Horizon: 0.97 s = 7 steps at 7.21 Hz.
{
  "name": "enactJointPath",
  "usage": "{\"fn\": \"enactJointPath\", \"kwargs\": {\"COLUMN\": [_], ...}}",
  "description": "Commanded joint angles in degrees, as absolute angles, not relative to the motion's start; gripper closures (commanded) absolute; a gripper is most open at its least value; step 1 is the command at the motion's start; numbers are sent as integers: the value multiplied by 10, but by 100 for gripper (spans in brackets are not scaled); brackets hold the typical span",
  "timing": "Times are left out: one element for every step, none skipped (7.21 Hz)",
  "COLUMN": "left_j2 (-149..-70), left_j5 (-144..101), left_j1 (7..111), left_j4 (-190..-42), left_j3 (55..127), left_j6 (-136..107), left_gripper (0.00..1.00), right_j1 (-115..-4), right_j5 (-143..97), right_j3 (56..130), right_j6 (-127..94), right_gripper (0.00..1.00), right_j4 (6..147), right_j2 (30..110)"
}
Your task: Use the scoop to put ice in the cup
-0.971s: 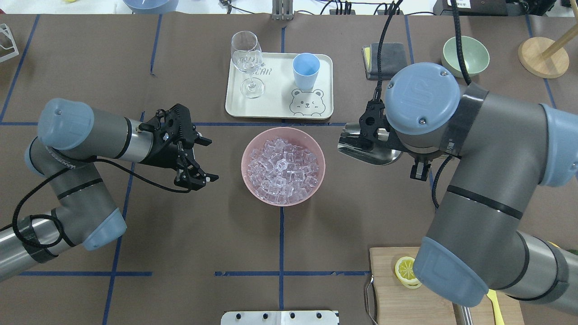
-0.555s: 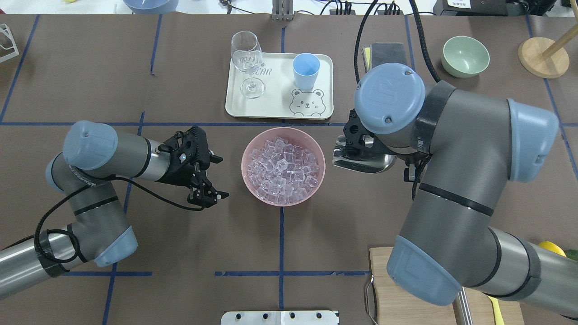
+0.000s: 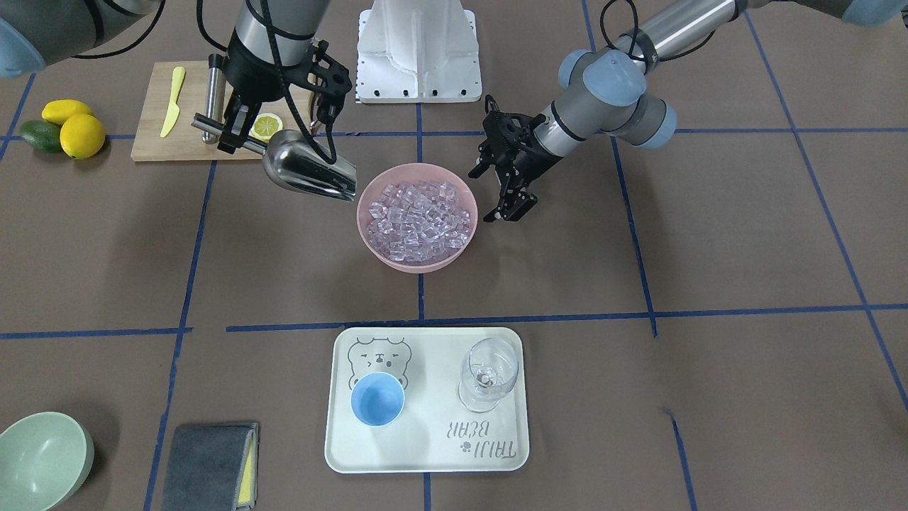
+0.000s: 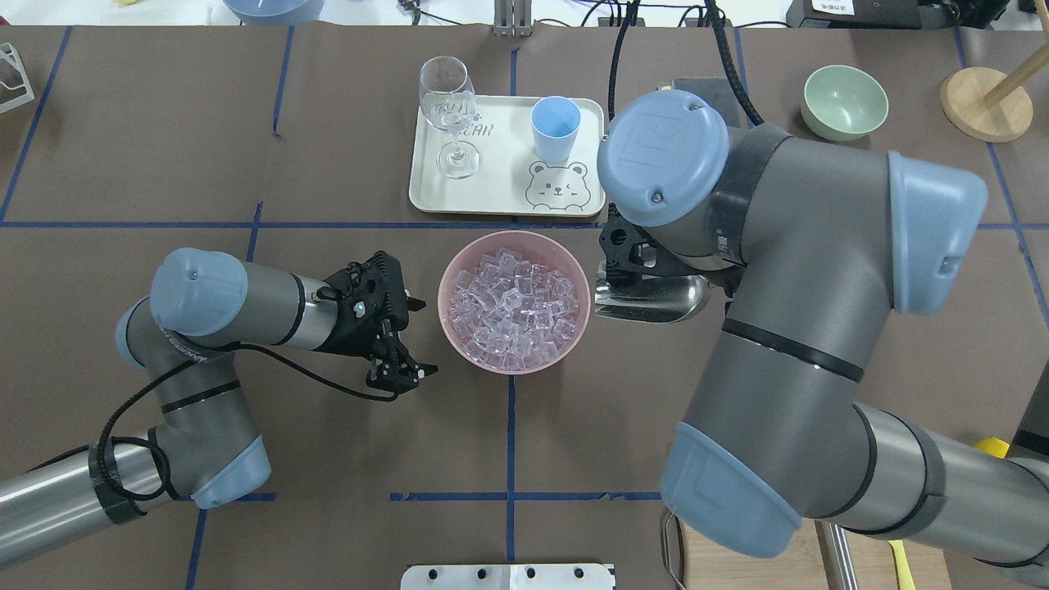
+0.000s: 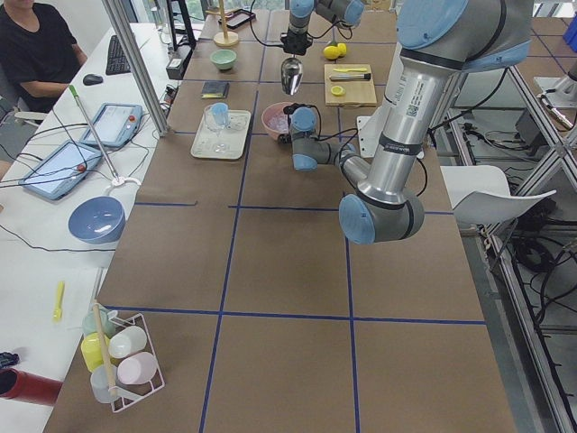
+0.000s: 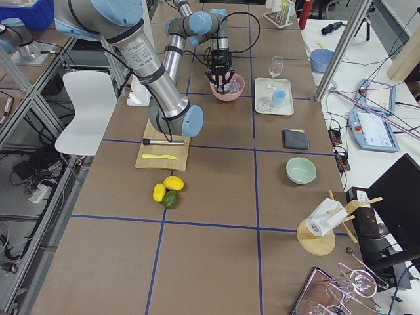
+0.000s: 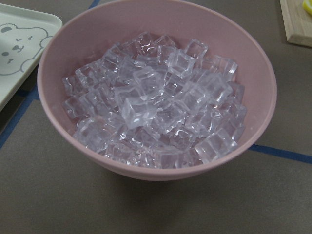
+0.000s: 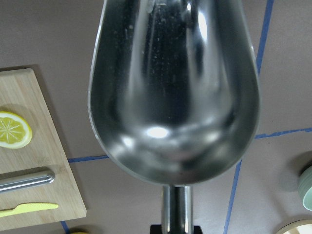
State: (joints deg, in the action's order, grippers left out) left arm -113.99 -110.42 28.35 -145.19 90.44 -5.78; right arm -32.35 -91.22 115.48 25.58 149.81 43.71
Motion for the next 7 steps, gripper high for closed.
{"fn": "enactJointPath", "kwargs": {"left_j2": [-1144,-1145,-1145,-1145,-1148,-1158,-1163], "left_j5": [-1094,-1094,-1095,-1095,-1096,-1099,-1100], "left_j1": [278,278,278,280,286,297,301], "left_j4": [-1452,-1452,-1453,-1453,-1451,-1449,-1448], "left_j3": [901,897,896,896,894,884,878], "left_j6": [-57,-57,-58,-57,-57,-58,-58], "left_gripper": [0,0,0,0,0,0,0], "right_j1": [-323,-323,-323,-324,-324,-324,-324], "right_j5": [-890,-884,-881,-869,-867,-867,-867], "right_j3": [1117,1117,1117,1116,1115,1116,1116], "right_j6": [286,290,293,302,304,304,303], "right_gripper": [100,100,100,100,100,100,100], "right_j4": [1504,1504,1503,1503,1502,1500,1499], "right_j2": [406,402,401,396,393,392,392]}}
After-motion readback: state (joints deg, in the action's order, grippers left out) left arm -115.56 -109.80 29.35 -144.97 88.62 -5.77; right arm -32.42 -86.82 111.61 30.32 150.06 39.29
